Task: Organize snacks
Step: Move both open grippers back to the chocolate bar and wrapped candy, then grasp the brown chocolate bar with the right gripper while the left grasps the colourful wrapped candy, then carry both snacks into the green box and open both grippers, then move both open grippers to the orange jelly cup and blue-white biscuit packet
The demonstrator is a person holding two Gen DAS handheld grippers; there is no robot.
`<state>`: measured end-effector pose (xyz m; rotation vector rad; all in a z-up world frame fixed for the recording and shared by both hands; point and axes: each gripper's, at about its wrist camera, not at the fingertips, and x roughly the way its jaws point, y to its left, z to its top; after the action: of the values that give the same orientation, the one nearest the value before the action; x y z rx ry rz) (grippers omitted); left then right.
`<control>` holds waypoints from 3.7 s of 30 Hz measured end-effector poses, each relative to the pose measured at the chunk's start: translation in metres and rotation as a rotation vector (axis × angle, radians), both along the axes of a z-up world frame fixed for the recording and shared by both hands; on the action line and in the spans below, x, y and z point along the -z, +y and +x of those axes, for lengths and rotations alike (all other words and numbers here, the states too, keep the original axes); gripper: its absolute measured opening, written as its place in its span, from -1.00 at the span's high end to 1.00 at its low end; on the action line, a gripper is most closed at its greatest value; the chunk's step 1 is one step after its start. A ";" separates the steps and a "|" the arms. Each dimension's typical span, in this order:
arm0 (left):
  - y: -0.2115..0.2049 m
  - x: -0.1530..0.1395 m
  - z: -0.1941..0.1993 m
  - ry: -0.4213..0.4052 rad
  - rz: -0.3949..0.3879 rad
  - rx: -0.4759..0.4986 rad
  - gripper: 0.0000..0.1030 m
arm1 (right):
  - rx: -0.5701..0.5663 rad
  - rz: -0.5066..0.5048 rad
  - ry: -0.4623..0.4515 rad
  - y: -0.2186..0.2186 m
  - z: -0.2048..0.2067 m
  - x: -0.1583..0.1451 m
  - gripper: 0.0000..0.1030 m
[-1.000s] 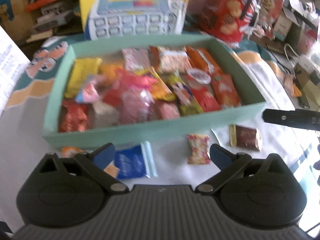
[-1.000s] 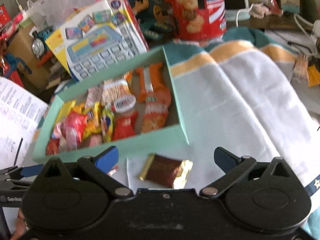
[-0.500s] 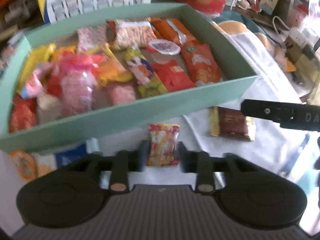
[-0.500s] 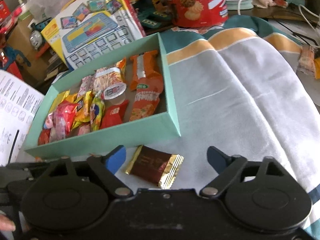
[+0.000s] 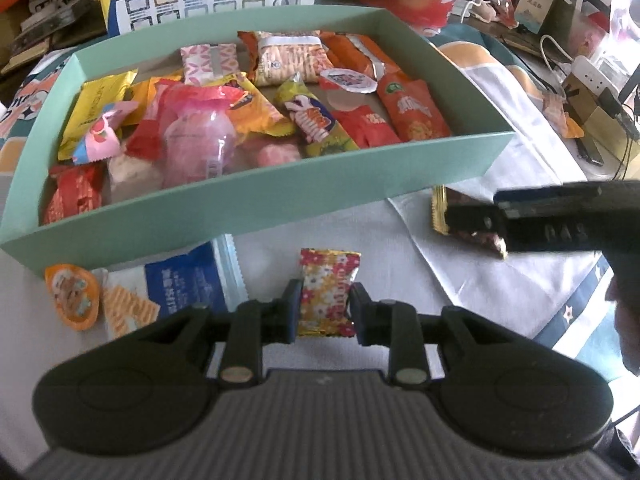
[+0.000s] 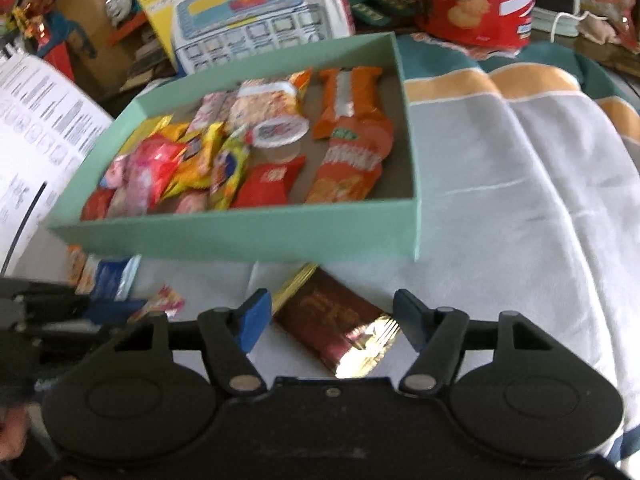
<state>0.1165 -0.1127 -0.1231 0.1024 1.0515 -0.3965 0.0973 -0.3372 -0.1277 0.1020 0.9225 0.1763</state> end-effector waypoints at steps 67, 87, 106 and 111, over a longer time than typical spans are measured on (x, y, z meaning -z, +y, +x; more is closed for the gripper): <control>0.121 -0.065 0.190 -0.145 0.006 -0.242 0.28 | -0.149 0.113 -0.020 0.173 0.220 -0.067 0.16; 0.124 -0.085 0.114 -0.185 0.028 -0.281 -0.96 | -0.051 0.154 -0.071 0.130 0.135 -0.087 -1.00; 0.144 -0.056 0.013 -0.092 0.006 -0.297 -1.00 | -0.066 0.158 -0.072 0.128 0.014 -0.087 -1.00; 0.147 -0.040 0.013 -0.056 0.017 -0.311 -1.00 | -0.076 0.168 -0.049 0.130 0.006 -0.073 -1.00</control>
<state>0.1298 0.0347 -0.0834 -0.0351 0.9967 -0.1019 0.1029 -0.2068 -0.0548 0.2170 0.8624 0.3256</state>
